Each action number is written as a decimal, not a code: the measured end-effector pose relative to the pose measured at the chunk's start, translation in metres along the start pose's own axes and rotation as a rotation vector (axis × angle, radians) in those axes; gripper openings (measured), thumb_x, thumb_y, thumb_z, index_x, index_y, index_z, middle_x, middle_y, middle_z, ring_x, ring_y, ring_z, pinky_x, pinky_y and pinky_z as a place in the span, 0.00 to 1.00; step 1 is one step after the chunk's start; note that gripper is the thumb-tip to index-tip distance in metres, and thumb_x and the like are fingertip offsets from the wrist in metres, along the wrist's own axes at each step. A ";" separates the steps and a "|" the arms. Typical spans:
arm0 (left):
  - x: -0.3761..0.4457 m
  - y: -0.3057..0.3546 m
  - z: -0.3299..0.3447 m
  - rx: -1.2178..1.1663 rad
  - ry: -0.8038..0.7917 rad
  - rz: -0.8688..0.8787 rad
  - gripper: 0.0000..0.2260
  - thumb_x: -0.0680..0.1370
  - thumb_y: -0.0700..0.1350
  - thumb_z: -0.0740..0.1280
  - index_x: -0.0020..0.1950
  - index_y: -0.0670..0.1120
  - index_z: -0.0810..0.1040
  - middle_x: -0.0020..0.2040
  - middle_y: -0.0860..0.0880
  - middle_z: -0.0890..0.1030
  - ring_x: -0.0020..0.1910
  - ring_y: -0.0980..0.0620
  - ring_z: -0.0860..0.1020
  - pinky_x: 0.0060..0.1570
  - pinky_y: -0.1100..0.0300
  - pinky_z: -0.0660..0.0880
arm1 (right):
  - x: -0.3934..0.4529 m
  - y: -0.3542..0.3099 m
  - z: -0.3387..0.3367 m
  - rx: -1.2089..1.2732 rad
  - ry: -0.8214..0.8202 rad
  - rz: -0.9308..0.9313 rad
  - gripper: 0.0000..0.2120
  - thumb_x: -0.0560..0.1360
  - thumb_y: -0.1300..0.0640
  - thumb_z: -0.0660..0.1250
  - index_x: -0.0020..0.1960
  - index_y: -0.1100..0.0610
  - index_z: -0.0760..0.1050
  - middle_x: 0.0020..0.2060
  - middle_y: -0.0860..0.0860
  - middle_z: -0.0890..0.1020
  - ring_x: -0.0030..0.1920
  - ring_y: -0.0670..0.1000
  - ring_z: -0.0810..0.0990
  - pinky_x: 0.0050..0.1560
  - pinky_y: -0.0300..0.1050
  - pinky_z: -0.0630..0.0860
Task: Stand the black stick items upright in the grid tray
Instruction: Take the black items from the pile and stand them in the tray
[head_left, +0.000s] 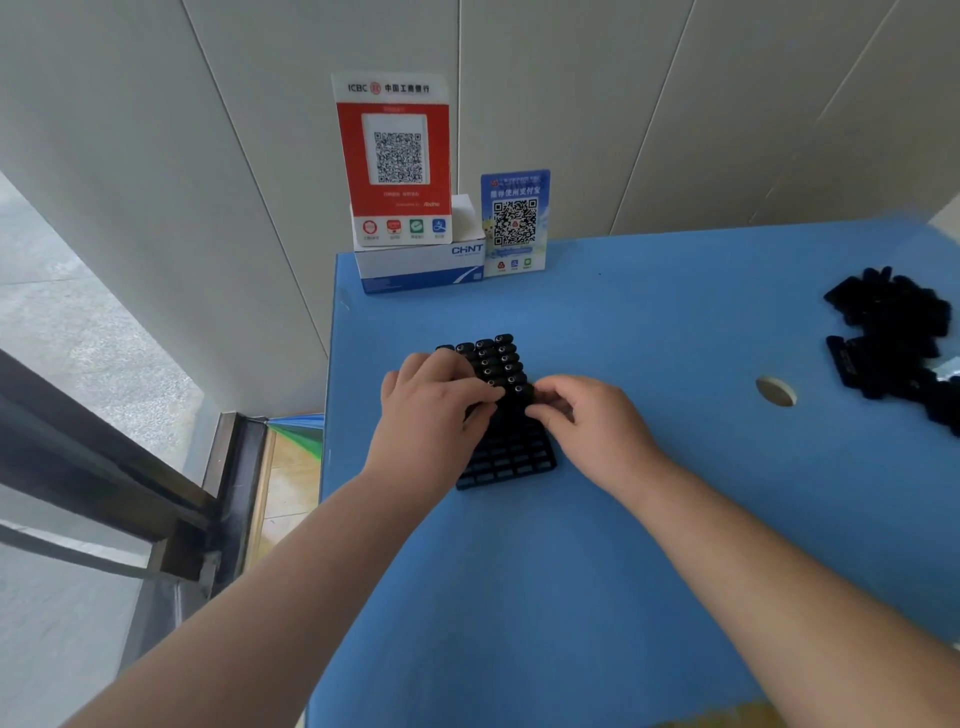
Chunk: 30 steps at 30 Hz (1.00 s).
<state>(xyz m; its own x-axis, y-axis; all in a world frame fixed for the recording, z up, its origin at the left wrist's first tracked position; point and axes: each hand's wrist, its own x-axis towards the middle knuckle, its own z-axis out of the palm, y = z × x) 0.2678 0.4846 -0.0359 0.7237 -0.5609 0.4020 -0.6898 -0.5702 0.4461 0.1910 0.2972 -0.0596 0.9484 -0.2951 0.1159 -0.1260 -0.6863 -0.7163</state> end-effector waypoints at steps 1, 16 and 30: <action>-0.001 0.000 0.000 -0.008 -0.008 -0.016 0.10 0.73 0.44 0.76 0.52 0.53 0.86 0.49 0.50 0.78 0.53 0.43 0.74 0.52 0.52 0.64 | -0.004 0.003 -0.003 -0.023 -0.008 0.008 0.08 0.76 0.54 0.73 0.50 0.41 0.78 0.44 0.37 0.82 0.47 0.38 0.81 0.51 0.40 0.79; 0.013 0.082 0.006 0.200 -0.157 0.251 0.19 0.75 0.49 0.70 0.66 0.48 0.78 0.61 0.50 0.78 0.63 0.44 0.72 0.63 0.48 0.68 | -0.093 0.036 -0.118 -0.332 0.269 0.214 0.18 0.72 0.50 0.75 0.60 0.49 0.77 0.53 0.40 0.75 0.55 0.43 0.77 0.56 0.40 0.72; -0.005 0.259 0.095 0.091 -0.263 0.416 0.18 0.76 0.51 0.69 0.65 0.48 0.78 0.60 0.50 0.78 0.60 0.45 0.75 0.59 0.49 0.73 | -0.237 0.107 -0.251 -0.519 0.321 0.516 0.24 0.76 0.46 0.70 0.70 0.51 0.71 0.64 0.47 0.75 0.67 0.51 0.73 0.64 0.47 0.72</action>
<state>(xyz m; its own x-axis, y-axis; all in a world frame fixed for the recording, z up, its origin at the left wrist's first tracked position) 0.0831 0.2826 0.0018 0.3653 -0.8775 0.3107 -0.9264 -0.3098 0.2141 -0.1199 0.1267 0.0092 0.6134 -0.7826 0.1065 -0.7202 -0.6096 -0.3314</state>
